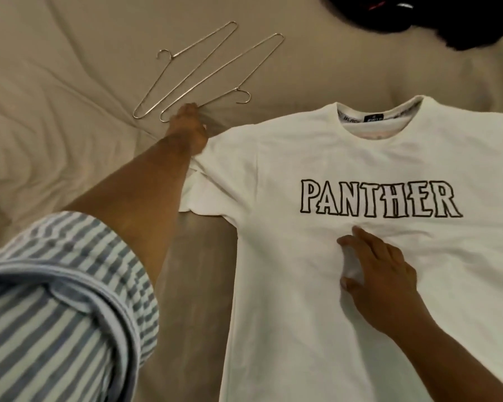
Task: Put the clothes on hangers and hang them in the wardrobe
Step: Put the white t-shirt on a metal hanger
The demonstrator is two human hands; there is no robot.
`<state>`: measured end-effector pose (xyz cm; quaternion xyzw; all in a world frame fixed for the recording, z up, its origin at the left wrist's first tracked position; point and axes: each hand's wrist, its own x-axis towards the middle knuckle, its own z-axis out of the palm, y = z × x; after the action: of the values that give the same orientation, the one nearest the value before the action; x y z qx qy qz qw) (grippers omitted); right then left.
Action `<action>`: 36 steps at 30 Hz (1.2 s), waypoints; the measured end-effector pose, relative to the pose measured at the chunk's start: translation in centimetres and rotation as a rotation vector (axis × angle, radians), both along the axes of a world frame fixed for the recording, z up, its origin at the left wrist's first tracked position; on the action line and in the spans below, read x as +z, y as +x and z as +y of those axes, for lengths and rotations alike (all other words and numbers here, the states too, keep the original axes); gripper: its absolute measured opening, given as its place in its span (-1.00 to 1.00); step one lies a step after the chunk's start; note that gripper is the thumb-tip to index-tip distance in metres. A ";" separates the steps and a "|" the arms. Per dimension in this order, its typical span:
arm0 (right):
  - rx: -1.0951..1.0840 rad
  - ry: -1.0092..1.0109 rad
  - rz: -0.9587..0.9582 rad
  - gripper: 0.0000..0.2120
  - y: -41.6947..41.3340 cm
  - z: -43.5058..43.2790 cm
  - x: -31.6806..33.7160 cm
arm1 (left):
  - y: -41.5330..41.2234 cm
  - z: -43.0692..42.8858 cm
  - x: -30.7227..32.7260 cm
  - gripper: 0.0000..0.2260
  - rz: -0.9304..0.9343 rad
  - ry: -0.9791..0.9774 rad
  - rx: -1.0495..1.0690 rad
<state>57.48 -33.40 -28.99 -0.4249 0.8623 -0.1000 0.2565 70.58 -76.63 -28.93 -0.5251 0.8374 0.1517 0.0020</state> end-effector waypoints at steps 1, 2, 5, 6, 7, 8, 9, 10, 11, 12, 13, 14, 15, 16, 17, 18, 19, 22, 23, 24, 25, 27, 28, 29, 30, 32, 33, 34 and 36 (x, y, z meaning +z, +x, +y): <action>-0.008 -0.007 -0.003 -0.30 0.0 0.0 -0.1 | 0.3 -0.1 -0.3 -0.53 0.021 -0.038 0.034; -0.018 -0.005 -0.007 -0.30 0.0 0.1 -0.2 | 0.5 0.1 -0.6 -0.60 0.040 -0.077 0.055; -0.033 0.018 -0.003 -0.30 0.5 0.0 -0.2 | 1.0 0.7 -0.5 -0.78 0.053 -0.125 0.103; -0.038 0.021 -0.004 -0.30 0.7 0.0 -0.1 | 1.1 1.1 -0.2 -0.80 0.055 -0.130 0.107; -0.040 0.022 -0.006 -0.30 0.7 -0.1 0.1 | 1.0 1.8 0.4 -0.80 0.071 -0.139 0.099; -0.038 0.026 -0.010 -0.30 0.6 -0.2 0.3 | 0.9 2.5 1.1 -0.80 0.103 -0.149 0.093; -0.035 0.031 -0.019 -0.30 0.6 -0.3 0.5 | 0.8 3.4 1.7 -0.80 0.148 -0.168 0.094; -0.032 0.037 -0.026 -0.31 0.5 -0.5 0.9 | 0.5 4.3 2.4 -0.81 0.209 -0.199 0.098; -0.023 0.045 -0.032 -0.31 0.4 -0.5 1.1 | 0.2 5.6 3.0 -0.81 0.278 -0.229 0.104; -0.013 0.051 -0.036 -0.32 0.2 -0.5 1.6 | -0.3 7.0 3.8 -0.82 0.350 -0.255 0.108; -0.005 0.053 -0.050 -0.32 0.1 -0.6 1.9 | -0.8 8.7 4.3 -0.82 0.413 -0.271 0.111; 0.005 0.057 -0.065 -0.33 -0.1 -0.5 2.0 | -1.3 10.6 4.8 -0.84 0.471 -0.279 0.116; 0.015 0.060 -0.082 -0.35 -0.5 -0.4 2.3 | -2.0 12.9 5.4 -0.86 0.535 -0.280 0.118; 0.017 0.049 -0.115 -0.38 -0.9 -0.4 2.5 | -2.6 15.3 5.7 -0.89 0.596 -0.278 0.118; -0.025 0.009 -0.185 -0.43 -1.6 -0.3 3.1 | -3.4 18.1 6.0 -0.91 0.655 -0.268 0.112; -0.132 -0.075 -0.319 -0.47 -2.1 -0.3 4.1 | -4.0 20.9 6.3 -0.92 0.694 -0.244 0.098; -0.306 -0.193 -0.515 -0.48 -2.6 -0.4 5.3 | -4.3 23.5 6.4 -0.92 0.704 -0.214 0.076; -0.808 -0.586 -1.132 -0.39 -4.9 -0.3 9.0 | -4.9 31.1 5.4 -0.91 0.611 -0.181 -0.066; -0.878 -0.656 -1.254 -0.34 -6.0 -0.1 9.8 | -4.9 33.1 4.7 -0.91 0.557 -0.173 -0.135; -0.913 -0.685 -1.307 -0.35 -6.9 0.1 10.4 | -4.7 34.6 4.1 -0.91 0.512 -0.162 -0.197; -0.923 -0.681 -1.302 -0.43 -7.9 0.5 10.6 | -4.8 36.0 3.4 -0.91 0.489 -0.150 -0.248; -0.946 -0.623 -1.206 -0.72 -9.2 1.3 10.2 | -4.8 37.6 2.4 -0.90 0.488 -0.151 -0.304; -0.962 -0.611 -1.172 -0.80 -9.5 1.7 9.8 | -4.9 38.1 2.0 -0.88 0.501 -0.161 -0.316; -0.970 -0.616 -1.153 -0.82 -9.8 2.0 9.4 | -4.9 38.2 1.8 -0.87 0.510 -0.176 -0.321; -0.959 -0.631 -1.148 -0.81 -10.2 2.5 9.2 | -5.2 38.3 1.7 -0.85 0.512 -0.191 -0.323; -0.898 -0.665 -1.154 -0.80 -11.0 3.2 9.2 | -5.9 38.0 1.6 -0.85 0.513 -0.212 -0.323; -0.874 -0.682 -1.151 -0.80 -11.3 3.5 9.4 | -6.4 37.6 1.8 -0.85 0.516 -0.217 -0.331; -0.869 -0.709 -1.130 -0.81 -11.7 3.8 9.6 | -6.9 37.1 2.0 -0.85 0.519 -0.217 -0.344; -0.892 -0.800 -1.071 -0.84 -12.9 4.3 9.9 | -8.6 36.0 2.5 -0.81 0.542 -0.191 -0.327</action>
<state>44.61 -29.12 -19.05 0.0055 0.6094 -0.6847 0.3998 61.99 -40.66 -26.38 -0.3219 0.8912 0.2042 -0.2459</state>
